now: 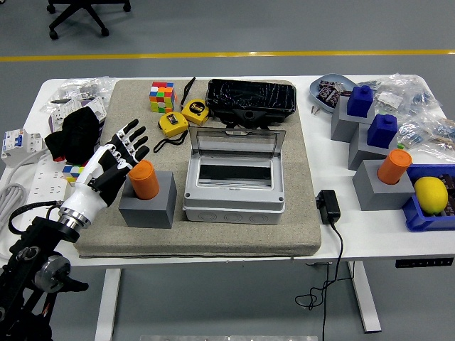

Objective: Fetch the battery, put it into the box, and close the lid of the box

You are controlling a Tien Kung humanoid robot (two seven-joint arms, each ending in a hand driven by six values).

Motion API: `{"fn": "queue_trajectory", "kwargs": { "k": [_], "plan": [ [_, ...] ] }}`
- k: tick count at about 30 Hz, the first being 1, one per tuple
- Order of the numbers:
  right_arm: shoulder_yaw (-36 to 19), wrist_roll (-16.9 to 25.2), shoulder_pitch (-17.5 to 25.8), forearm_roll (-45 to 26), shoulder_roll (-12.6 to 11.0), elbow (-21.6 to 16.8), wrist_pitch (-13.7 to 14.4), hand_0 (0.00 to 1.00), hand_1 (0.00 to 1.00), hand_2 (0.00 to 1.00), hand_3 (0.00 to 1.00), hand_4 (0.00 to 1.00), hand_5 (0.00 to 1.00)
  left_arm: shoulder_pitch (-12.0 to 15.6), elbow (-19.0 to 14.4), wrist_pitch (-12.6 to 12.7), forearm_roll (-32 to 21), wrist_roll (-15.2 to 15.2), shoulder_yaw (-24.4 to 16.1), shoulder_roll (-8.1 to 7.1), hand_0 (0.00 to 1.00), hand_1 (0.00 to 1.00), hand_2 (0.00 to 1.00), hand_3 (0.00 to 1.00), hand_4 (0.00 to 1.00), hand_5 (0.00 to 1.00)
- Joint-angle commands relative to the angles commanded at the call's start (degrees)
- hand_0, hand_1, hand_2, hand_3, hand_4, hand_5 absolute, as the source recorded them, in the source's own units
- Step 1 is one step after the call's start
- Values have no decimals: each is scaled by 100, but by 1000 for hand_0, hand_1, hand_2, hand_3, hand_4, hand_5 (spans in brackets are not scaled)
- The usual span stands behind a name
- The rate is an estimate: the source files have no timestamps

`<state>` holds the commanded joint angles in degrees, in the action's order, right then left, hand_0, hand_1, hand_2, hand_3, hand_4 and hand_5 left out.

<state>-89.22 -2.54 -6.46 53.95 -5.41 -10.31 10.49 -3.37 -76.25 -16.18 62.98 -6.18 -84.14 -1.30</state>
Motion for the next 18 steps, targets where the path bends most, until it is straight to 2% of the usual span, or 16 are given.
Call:
{"fn": "queue_trajectory", "kwargs": {
  "k": [3,4,18],
  "plan": [
    [3,0,1,-7,3,0,-7,991,800,784,822,998,998,-1,-26,30,47,-1,42,-2,998,998,998,998,998,59],
    [4,0,1,-9,4,0,-10,989,798,775,816,998,998,-2,-33,44,78,0,57,-5,998,998,998,998,998,3],
    [25,-13,-7,-53,-1,0,-58,988,791,758,802,998,998,26,-272,194,692,48,328,-37,998,998,998,998,998,2]
  ]
}}
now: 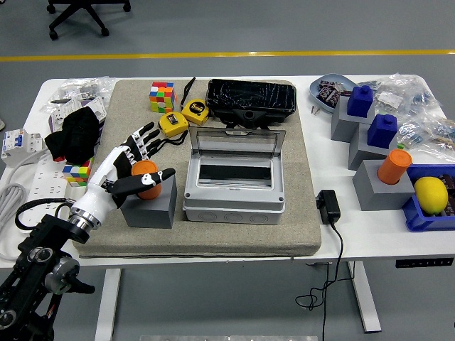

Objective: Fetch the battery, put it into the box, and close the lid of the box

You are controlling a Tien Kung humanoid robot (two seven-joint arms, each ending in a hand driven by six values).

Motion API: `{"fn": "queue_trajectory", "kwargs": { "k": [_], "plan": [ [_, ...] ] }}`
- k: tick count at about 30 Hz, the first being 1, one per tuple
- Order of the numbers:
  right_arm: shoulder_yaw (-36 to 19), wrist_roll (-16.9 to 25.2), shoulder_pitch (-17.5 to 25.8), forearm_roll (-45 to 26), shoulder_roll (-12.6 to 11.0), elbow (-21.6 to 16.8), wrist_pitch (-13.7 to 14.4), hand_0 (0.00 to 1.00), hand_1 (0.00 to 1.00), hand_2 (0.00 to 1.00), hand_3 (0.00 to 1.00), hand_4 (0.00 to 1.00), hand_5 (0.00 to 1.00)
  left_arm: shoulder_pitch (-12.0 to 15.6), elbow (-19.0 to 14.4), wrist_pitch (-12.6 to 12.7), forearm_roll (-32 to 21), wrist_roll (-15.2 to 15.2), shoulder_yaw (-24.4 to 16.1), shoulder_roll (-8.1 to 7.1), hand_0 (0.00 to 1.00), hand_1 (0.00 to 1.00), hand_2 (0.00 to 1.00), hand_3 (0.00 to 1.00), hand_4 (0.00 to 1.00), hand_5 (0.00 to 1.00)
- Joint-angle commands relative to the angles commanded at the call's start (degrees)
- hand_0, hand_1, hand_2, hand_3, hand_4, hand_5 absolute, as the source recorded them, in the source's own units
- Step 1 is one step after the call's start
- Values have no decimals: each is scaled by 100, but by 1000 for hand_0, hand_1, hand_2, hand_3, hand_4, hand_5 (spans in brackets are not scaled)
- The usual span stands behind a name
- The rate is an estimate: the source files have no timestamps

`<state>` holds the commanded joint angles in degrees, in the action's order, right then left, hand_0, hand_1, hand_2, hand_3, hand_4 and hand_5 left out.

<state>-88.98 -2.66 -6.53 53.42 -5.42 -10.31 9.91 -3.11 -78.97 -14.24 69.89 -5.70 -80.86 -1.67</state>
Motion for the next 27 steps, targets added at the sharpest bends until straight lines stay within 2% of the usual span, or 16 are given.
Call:
{"fn": "queue_trajectory", "kwargs": {
  "k": [4,9,10,13,15,16,27],
  "plan": [
    [3,0,2,-6,5,0,-7,985,787,755,800,998,998,12,-23,187,218,-19,68,-8,998,998,998,998,998,2],
    [2,-1,9,-12,11,0,-15,985,787,755,800,998,998,11,-24,584,857,-59,100,-12,998,998,998,998,998,2],
    [5,1,8,-16,9,0,-18,985,787,756,802,998,998,11,-25,661,968,-72,105,-12,998,991,955,914,998,2],
    [0,3,5,-22,7,0,-24,985,787,756,802,998,998,15,-48,815,1121,-108,140,-16,998,991,955,914,998,2],
    [-2,2,4,-24,3,0,-26,985,787,756,802,998,998,15,-53,905,1151,-131,194,-24,998,991,955,914,998,2],
    [-5,2,4,-23,3,0,-25,981,786,753,800,998,998,16,-53,933,1147,-138,217,-26,989,941,890,855,998,2],
    [18,3,2,-26,2,0,-49,978,785,753,799,998,998,16,30,1110,1044,-179,535,-27,966,933,882,835,998,2]
  ]
}}
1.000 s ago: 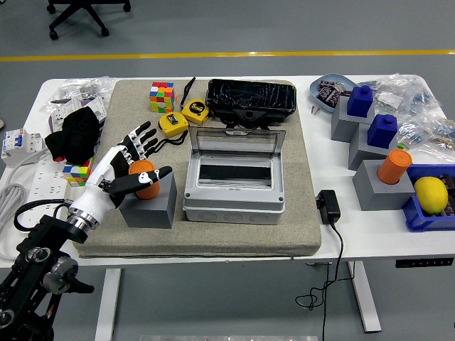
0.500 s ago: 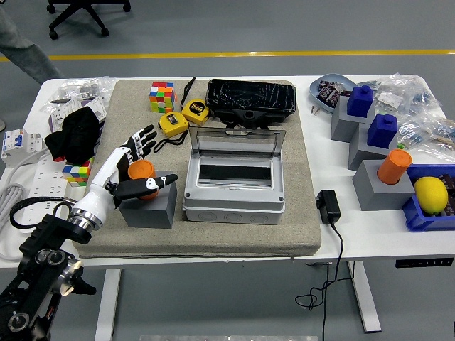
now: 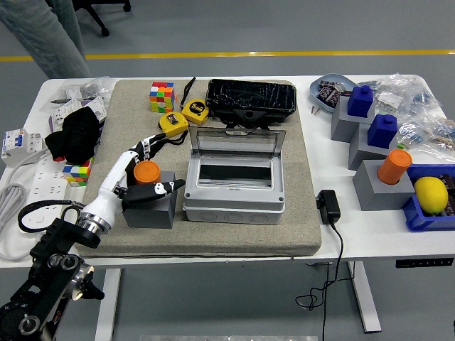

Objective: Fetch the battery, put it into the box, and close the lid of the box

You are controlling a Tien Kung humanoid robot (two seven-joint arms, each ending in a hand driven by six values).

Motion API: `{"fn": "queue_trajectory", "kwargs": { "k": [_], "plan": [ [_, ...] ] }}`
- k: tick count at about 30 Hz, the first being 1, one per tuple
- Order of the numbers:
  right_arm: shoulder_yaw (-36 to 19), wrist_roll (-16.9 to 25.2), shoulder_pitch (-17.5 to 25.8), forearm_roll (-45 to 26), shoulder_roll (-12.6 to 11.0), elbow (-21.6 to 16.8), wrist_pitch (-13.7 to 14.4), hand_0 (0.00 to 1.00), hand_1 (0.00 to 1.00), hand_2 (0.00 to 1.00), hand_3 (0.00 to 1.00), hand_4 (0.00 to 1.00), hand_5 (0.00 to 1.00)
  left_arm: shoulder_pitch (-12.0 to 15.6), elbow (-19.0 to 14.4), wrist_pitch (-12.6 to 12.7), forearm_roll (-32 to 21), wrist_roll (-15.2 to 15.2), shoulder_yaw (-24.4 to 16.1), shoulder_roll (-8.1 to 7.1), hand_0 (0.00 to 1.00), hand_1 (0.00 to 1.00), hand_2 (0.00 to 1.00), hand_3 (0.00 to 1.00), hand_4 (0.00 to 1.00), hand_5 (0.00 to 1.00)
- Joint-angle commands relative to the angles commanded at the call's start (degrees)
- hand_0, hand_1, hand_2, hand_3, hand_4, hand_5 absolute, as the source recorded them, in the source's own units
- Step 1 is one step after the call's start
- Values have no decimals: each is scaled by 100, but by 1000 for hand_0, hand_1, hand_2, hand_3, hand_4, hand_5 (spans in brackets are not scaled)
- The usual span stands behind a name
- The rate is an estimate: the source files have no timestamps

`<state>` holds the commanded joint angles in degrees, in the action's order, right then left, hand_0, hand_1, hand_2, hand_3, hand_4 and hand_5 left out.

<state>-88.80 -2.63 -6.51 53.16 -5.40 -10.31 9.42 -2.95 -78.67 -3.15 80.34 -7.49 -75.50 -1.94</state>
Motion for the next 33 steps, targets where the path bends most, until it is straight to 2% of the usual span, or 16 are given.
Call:
{"fn": "queue_trajectory", "kwargs": {
  "k": [1,6,7,8,12,13,18,19,30,31,33],
  "plan": [
    [3,-3,2,2,-2,0,-4,977,784,750,795,998,998,0,8,15,-6,2,7,-3,906,918,856,821,933,2],
    [4,-9,7,4,-11,0,-8,977,784,750,795,998,998,5,45,148,-51,-10,79,-12,906,918,856,821,933,2],
    [10,-6,7,-2,-12,0,-10,977,783,747,794,998,998,6,55,201,-43,-20,89,-7,873,863,776,762,939,2],
    [13,-5,6,-4,-14,0,-11,977,783,747,794,998,998,5,63,251,-29,-32,98,-5,873,863,776,762,939,2],
    [18,-1,2,-4,-19,0,-15,977,783,747,794,998,998,5,68,683,340,-125,202,-21,873,863,776,762,939,2],
    [17,-2,3,-2,-19,0,-16,975,783,747,794,998,998,7,68,777,385,-153,230,-23,764,755,562,544,970,2],
    [14,0,9,0,-16,0,-23,975,783,747,794,998,998,3,103,1026,375,-235,320,-6,764,755,562,544,970,2],
    [14,0,9,-3,-16,0,-25,976,782,748,794,998,998,1,110,1041,361,-237,335,-8,700,702,477,502,969,2],
    [12,2,0,-20,-21,0,-30,974,781,747,793,998,998,-24,148,1114,241,-261,455,-9,683,696,472,496,945,2],
    [14,3,-2,-23,-22,0,-31,974,781,746,793,998,998,-27,151,1120,234,-262,458,-9,633,683,470,493,929,2],
    [9,6,-2,-20,-21,0,-32,974,781,746,793,998,998,-27,157,1129,204,-269,463,-12,633,683,470,493,929,2]
  ]
}}
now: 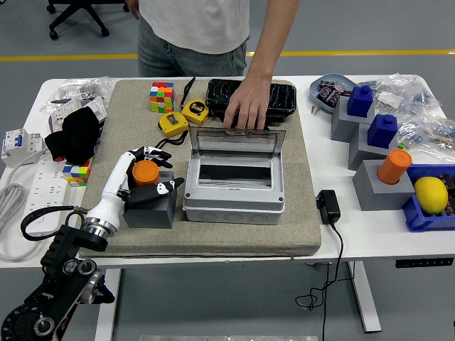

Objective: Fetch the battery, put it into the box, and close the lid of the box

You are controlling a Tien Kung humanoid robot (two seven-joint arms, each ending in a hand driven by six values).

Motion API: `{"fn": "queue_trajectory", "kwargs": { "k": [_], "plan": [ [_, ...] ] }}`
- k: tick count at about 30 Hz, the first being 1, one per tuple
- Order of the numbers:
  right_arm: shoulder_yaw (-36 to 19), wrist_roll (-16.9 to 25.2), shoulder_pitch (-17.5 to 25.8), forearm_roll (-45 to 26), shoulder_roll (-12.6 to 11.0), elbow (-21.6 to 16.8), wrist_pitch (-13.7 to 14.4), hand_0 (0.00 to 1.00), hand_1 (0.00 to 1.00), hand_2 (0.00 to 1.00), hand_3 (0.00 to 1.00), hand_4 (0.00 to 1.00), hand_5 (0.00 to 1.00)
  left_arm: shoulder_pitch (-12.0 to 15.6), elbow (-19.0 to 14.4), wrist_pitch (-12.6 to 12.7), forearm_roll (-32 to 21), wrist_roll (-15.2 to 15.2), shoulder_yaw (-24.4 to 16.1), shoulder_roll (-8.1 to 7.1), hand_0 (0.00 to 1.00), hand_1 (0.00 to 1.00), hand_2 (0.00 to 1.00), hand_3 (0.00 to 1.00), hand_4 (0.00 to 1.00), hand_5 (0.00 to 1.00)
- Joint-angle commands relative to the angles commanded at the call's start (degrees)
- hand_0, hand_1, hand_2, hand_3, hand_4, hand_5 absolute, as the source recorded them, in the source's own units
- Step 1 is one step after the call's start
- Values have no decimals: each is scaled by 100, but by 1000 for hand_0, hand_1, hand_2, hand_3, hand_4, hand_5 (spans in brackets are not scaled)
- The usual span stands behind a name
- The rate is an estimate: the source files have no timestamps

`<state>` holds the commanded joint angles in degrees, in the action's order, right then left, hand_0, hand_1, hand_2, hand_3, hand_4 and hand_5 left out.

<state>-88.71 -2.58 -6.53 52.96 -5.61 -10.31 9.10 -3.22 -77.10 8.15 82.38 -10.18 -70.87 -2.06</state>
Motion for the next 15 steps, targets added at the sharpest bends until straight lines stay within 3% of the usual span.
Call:
{"fn": "queue_trajectory", "kwargs": {
  "k": [3,4,9,10,15],
  "plan": [
    [-9,2,1,6,1,0,-1,974,781,746,793,998,998,2,10,9,-42,-15,10,2,633,683,470,493,929,2],
    [-12,2,3,9,1,0,0,973,781,745,793,998,998,3,13,14,-56,-22,15,4,504,596,455,487,924,2],
    [-14,4,3,10,1,0,-1,973,781,745,793,998,998,-2,27,39,-89,-32,43,9,504,596,455,487,924,2],
    [-14,4,3,10,1,0,-1,973,781,745,793,998,998,-2,28,40,-91,-32,44,9,353,473,392,415,921,2],
    [-16,4,-1,9,1,0,-1,973,782,746,793,998,998,-12,37,49,-145,-44,57,5,353,473,392,415,921,2]
  ]
}}
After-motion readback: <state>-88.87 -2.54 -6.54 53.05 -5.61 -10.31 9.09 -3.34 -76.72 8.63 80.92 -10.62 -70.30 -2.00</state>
